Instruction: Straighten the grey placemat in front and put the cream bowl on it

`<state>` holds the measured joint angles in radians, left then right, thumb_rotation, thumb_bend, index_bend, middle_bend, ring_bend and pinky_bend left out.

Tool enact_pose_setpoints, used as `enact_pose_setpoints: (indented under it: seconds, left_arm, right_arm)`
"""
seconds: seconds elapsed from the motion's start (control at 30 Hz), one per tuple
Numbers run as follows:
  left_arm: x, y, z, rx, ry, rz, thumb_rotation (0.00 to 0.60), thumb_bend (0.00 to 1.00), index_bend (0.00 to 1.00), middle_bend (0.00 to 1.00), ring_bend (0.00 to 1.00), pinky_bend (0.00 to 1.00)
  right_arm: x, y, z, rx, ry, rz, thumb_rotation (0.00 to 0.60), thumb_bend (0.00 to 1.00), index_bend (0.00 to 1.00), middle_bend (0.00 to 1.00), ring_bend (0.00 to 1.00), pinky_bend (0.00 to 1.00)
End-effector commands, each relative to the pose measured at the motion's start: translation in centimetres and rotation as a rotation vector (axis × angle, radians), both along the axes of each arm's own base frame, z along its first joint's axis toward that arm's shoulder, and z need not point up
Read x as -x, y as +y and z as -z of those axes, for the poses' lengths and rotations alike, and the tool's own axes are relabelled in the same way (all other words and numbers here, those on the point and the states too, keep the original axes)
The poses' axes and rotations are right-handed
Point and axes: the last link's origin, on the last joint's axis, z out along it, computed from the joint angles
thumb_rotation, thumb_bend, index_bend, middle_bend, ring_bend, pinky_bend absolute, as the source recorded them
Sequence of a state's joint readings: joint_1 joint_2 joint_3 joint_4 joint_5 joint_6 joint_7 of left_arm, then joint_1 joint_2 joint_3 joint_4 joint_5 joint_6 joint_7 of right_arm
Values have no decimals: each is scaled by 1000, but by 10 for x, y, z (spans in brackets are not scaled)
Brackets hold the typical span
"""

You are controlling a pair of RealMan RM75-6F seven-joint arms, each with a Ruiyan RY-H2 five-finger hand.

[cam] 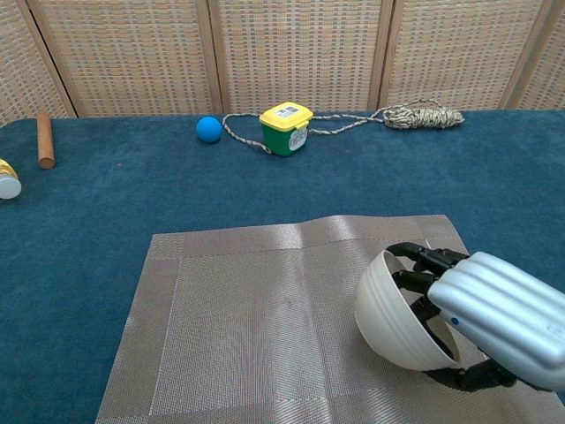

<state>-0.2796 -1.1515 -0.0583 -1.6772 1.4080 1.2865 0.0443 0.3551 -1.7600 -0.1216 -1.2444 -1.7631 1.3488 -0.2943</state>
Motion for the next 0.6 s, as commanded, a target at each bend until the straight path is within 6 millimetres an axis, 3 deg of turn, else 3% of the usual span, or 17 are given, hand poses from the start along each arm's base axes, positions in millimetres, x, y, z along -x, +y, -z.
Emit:
enact_pose_setpoints:
  seconds: [0.03,0.37,0.47,0.6]
  left_arm:
    - [1,1,0,1,2,-6,600,193,51,0,0,0]
    - [5,4,1,1,-2,-30,600,193,52,0,0,0]
    - [6,6,0,-2,0,-38,600,193,52,0,0,0]
    - [8,7,-1,-2,-5,-49,600,193,51,0,0,0]
  right_arm:
    - [-2,-6,3,9,3,8,600,552,834,352,124,278]
    - [-15,-20,10,16,0,0,600,521,822,333,123,268]
    - [-16,-22,12,13,4,-1,600,493,742,290,106,239]
    - [-13,-23,13,7,9,16,600,421,542,186,41,188]
